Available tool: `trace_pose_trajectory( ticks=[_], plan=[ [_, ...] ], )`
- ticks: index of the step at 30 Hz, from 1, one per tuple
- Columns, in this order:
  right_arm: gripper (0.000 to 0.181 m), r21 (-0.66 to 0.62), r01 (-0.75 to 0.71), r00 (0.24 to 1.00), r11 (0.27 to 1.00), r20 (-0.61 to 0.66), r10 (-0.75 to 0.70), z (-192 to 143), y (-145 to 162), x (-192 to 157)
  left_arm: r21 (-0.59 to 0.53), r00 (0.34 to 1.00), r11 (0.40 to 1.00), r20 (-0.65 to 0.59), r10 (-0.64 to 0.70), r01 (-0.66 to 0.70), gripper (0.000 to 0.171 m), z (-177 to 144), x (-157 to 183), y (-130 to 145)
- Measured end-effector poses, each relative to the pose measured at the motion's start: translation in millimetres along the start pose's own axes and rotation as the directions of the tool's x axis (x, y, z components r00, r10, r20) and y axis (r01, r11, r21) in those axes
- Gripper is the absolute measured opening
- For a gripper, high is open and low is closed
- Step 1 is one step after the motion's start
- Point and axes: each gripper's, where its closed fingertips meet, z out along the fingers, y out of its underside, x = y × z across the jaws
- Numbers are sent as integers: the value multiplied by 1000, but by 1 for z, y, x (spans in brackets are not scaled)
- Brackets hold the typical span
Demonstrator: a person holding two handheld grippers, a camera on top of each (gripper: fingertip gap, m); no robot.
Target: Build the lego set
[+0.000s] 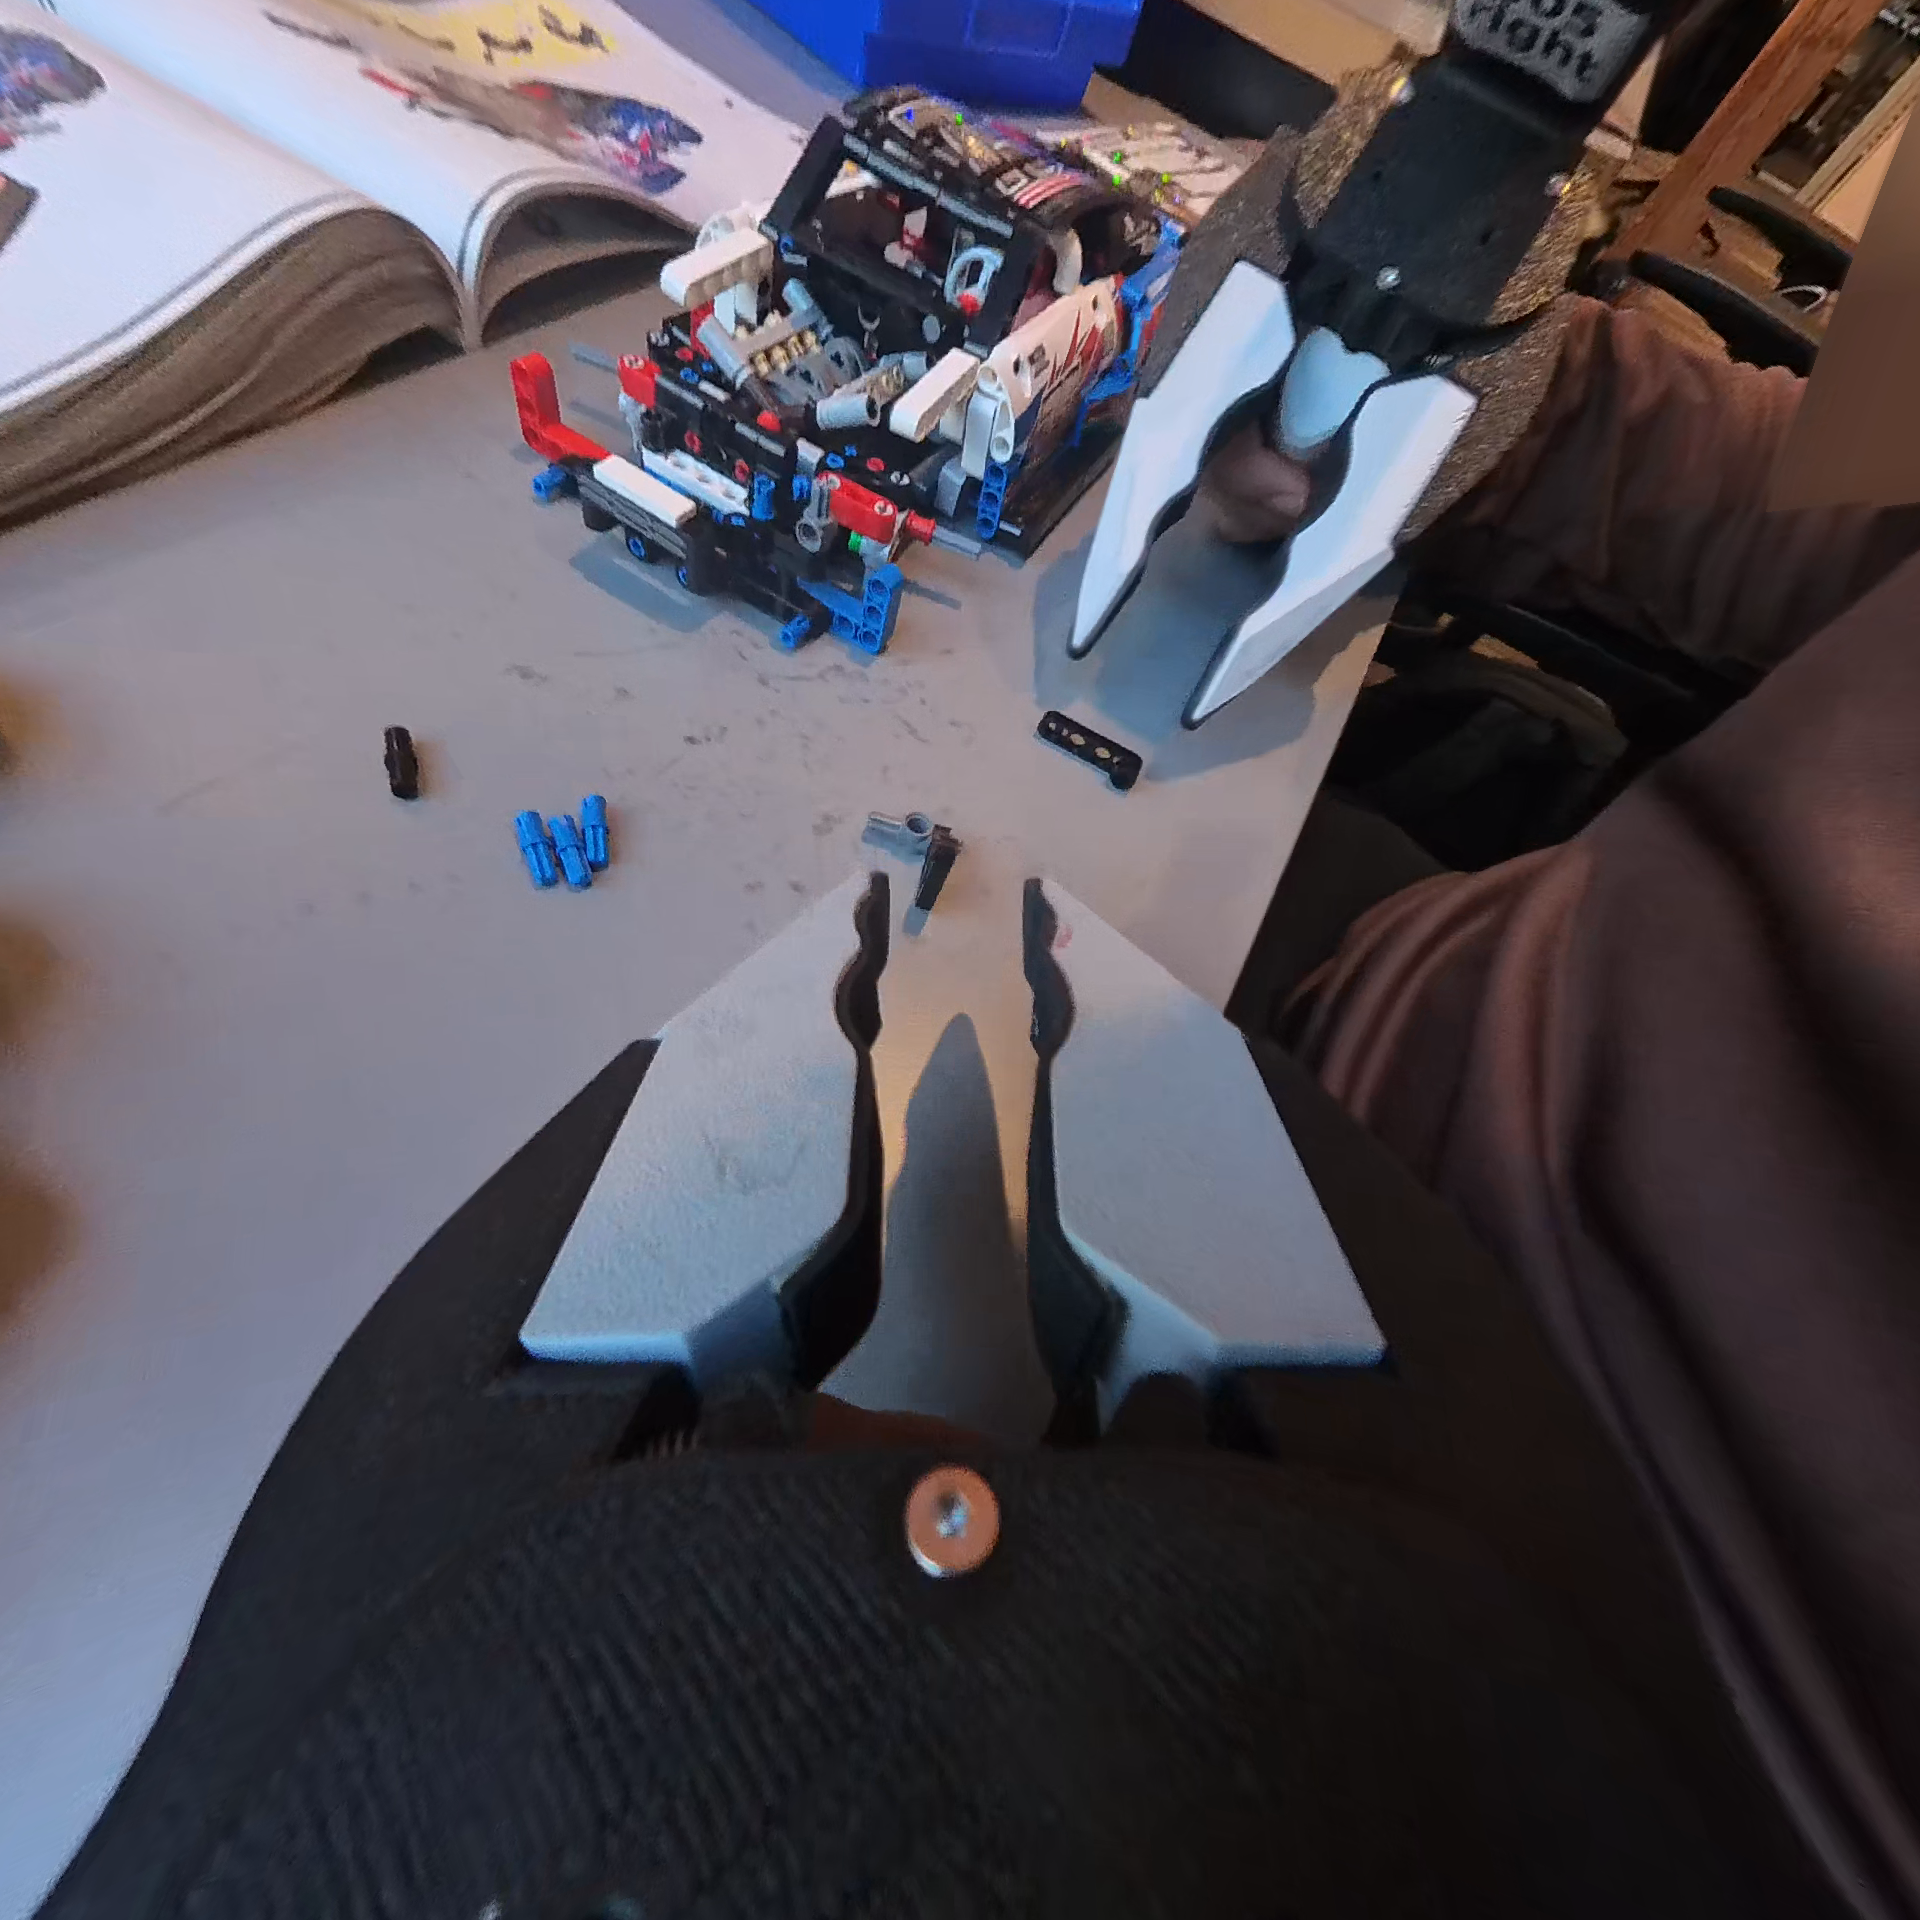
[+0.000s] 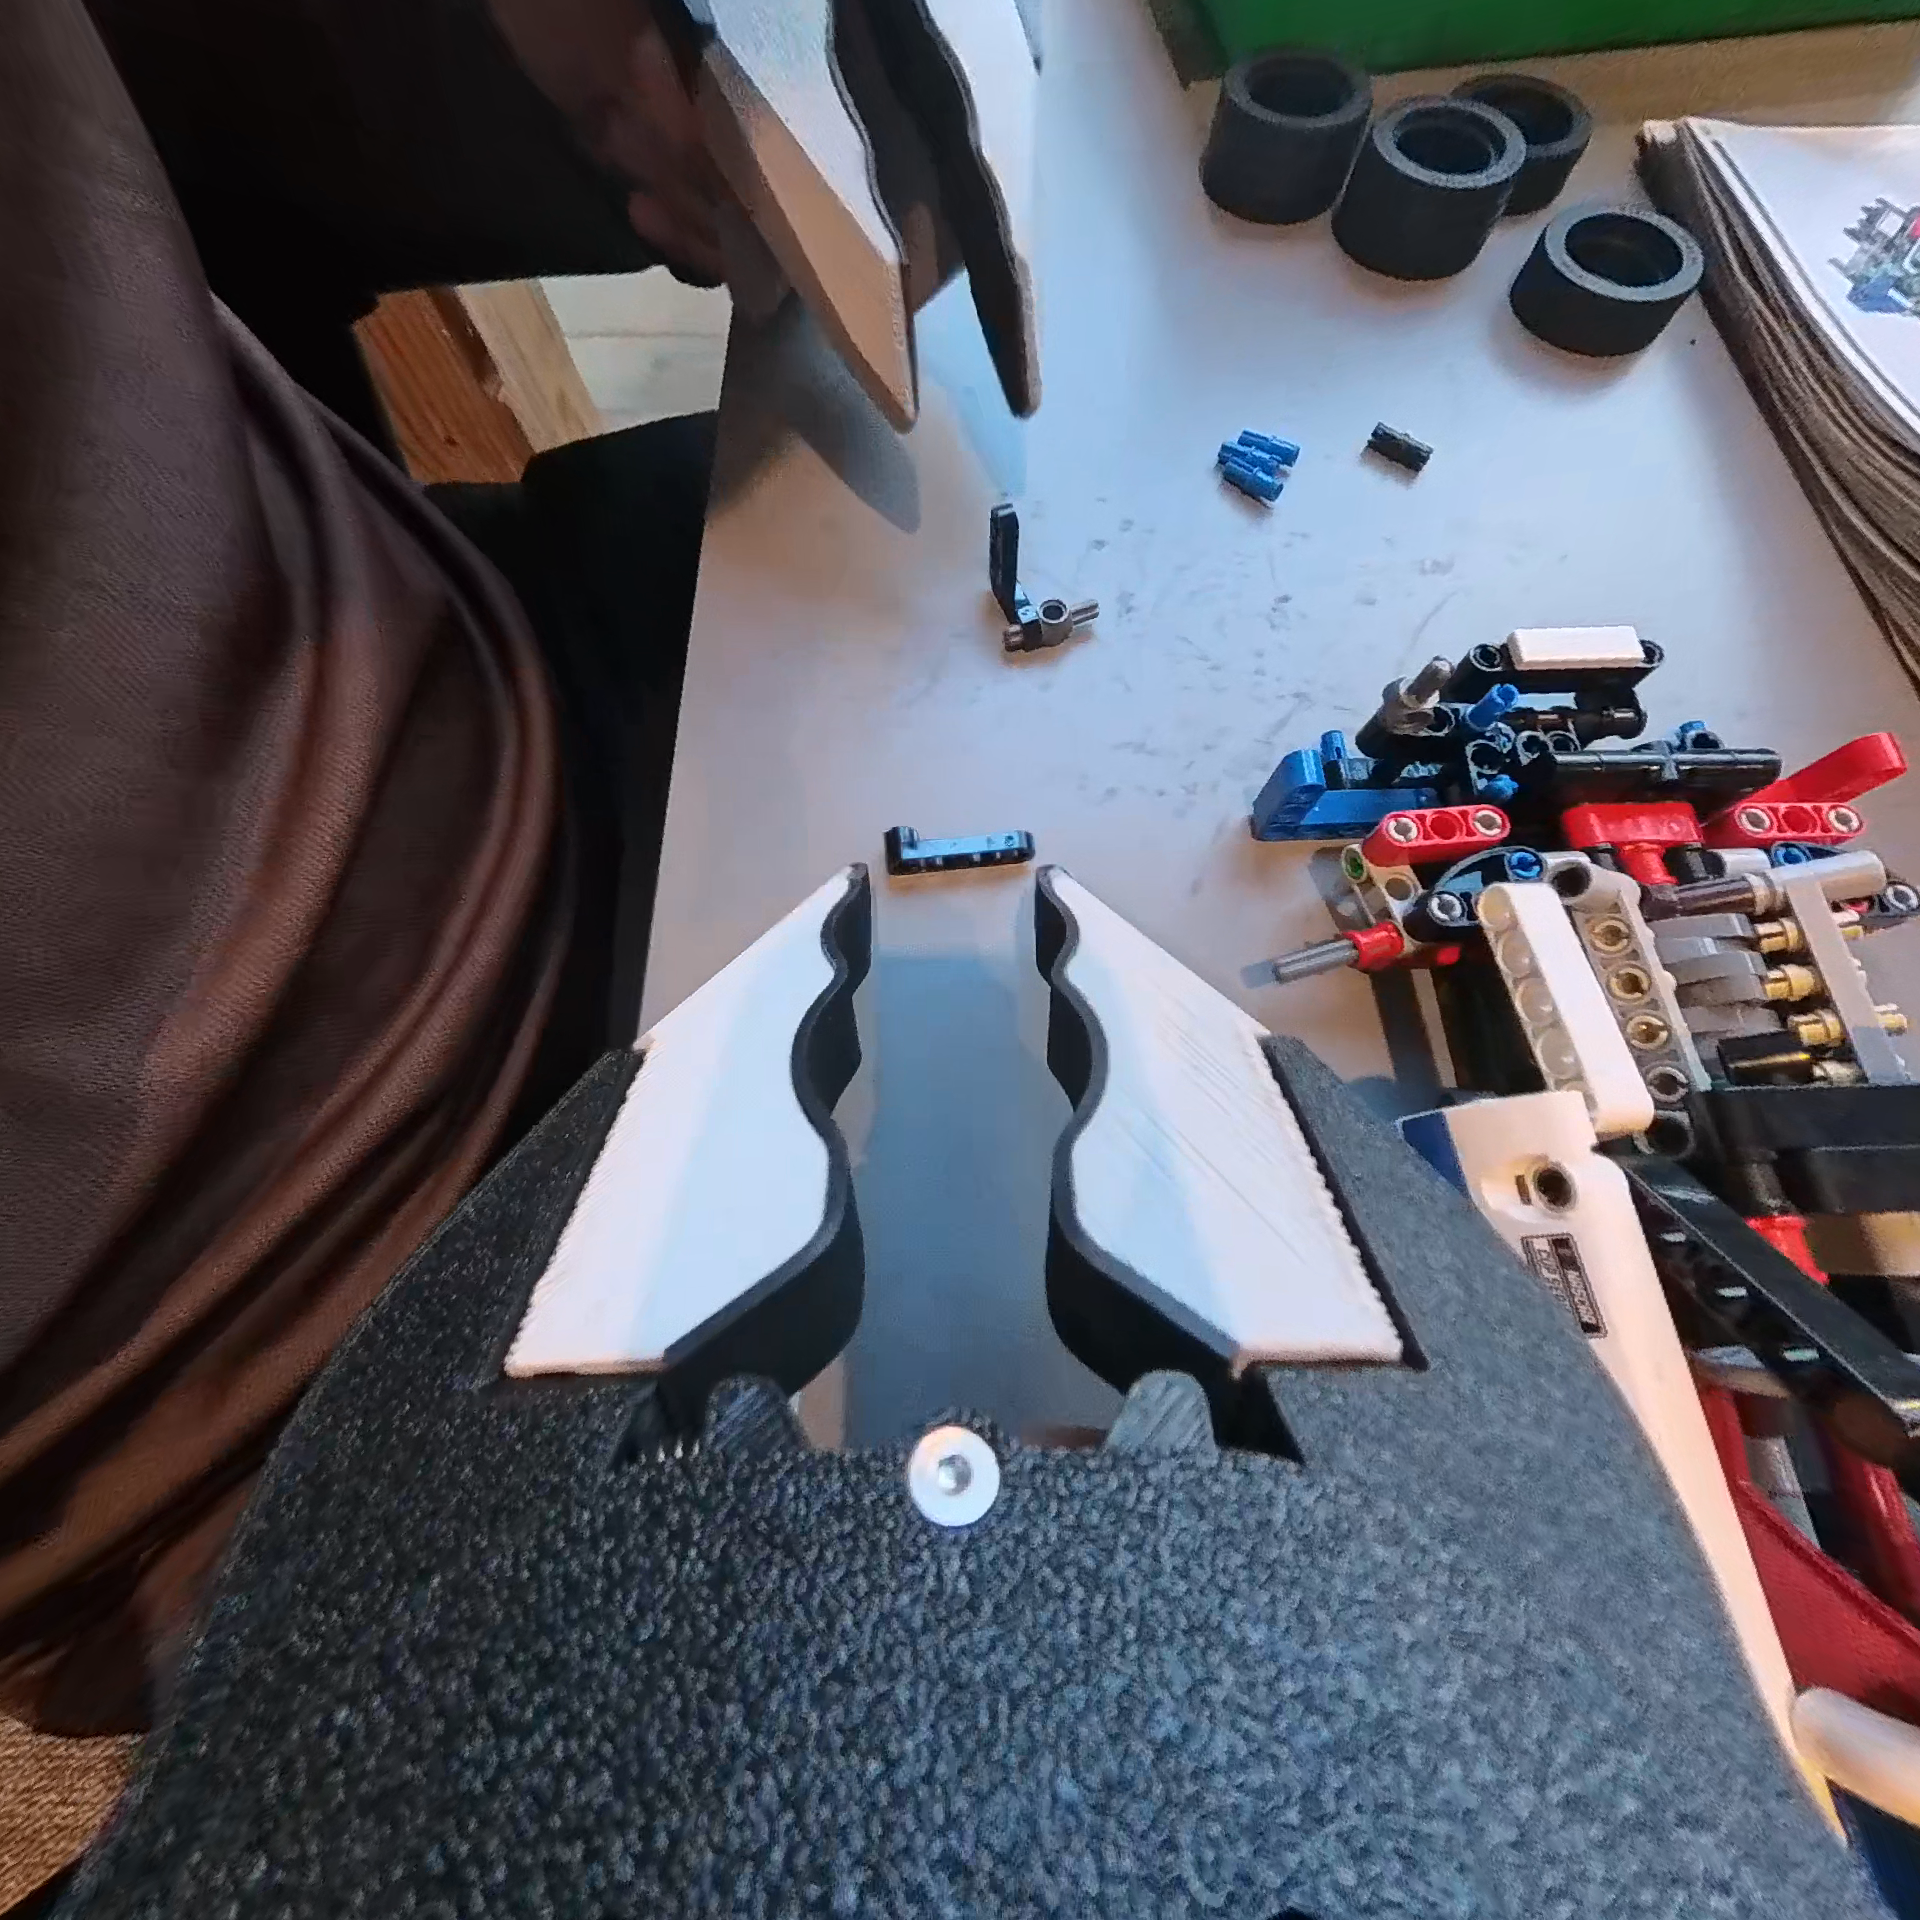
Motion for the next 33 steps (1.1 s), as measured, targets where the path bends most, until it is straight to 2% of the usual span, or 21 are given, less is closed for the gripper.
trace_pose_trajectory(
  ticks=[10,33],
  plan=[
    [30,9,61,998,998,-6,-61,-1,-1,-6,11,1000,1000,-9,-18,19,23,0,-1,-2],
    [28,-11,35,997,999,-68,-36,1,1,4,-9,999,999,11,-39,39,23,4,-4,-1]
  ],
)
